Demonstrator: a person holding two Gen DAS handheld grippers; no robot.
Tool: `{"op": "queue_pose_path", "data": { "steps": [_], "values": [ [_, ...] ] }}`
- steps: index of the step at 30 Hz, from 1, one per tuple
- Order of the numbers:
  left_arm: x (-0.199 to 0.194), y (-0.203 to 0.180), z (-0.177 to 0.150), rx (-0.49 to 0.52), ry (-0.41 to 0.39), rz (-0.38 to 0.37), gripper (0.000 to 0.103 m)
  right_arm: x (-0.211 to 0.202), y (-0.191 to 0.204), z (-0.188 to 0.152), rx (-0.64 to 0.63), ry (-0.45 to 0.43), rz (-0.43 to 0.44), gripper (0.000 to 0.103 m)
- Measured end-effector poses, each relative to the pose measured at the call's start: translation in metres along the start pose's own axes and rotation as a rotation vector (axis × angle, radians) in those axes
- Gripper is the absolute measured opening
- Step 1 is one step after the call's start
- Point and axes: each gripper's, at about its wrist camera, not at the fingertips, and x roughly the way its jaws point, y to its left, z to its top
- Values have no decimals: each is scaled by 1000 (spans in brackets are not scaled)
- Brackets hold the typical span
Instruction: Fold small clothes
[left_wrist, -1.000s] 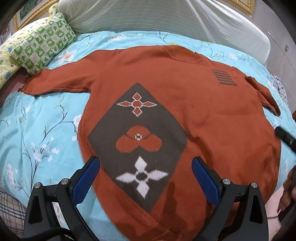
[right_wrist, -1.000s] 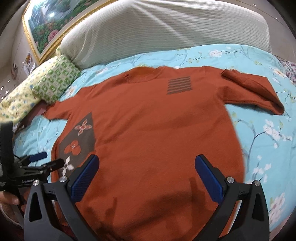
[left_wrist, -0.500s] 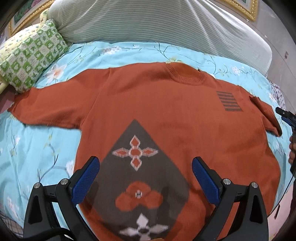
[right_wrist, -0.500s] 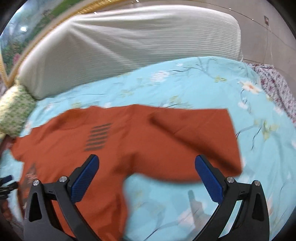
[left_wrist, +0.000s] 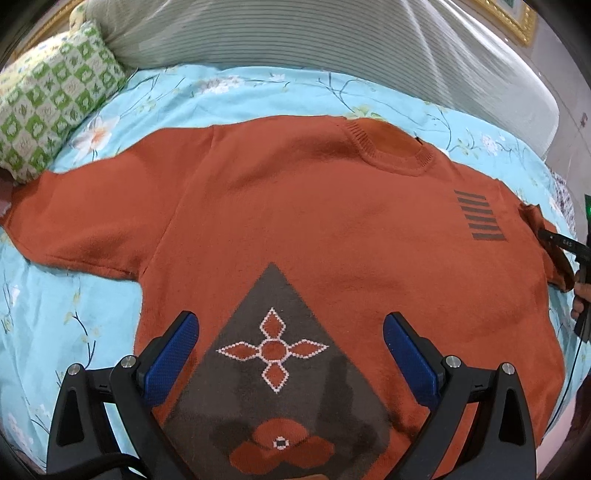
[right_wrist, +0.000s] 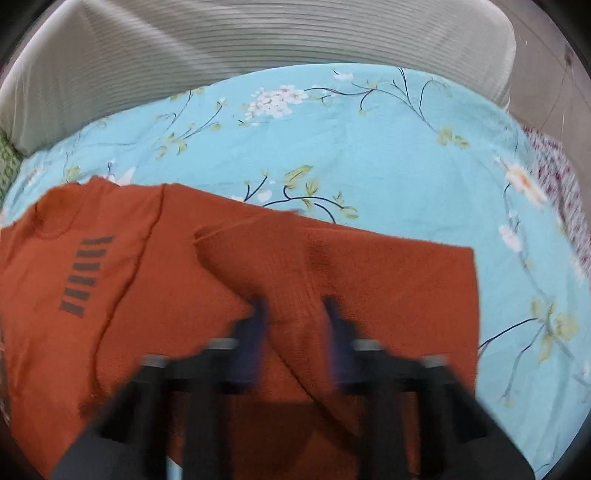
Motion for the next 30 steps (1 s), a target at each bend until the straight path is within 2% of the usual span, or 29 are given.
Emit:
{"op": "queue_pose_path", "data": {
  "steps": [3,7,10,12,14,18,20,23,26,28,30],
  "values": [
    [1,8,-1,-17,-5,0,100,-21,26,2,-8,-52,50,10],
    [0,22,-7,-69,-6,-19,100,-52,80,6,-11,-122,222,10],
    [-1,32,-13,-101,2,-43,100,-64,134,10,5,-155,387,10],
    [-2,39,-17,-121,7,-52,100,-64,175,13,9,-157,488,10],
    [-6,48,-21,-141,0,-66,100,-58,211,16,-1,-150,544,10],
    [-13,65,-27,-161,-9,-75,100,-36,301,15,-41,-81,677,10],
    [-15,71,-29,-172,-11,-83,100,-27,341,8,-83,-52,707,10],
    [-17,78,-29,-170,-19,-81,100,-5,379,4,-122,0,709,10],
    [-18,85,-27,-178,-31,-93,100,17,401,-4,-135,52,693,13],
    [-17,85,-25,-178,-29,-101,100,25,398,-7,-121,92,682,15],
    [-14,85,-20,-177,-30,-119,100,32,398,-9,-101,122,682,21]
  ]
}}
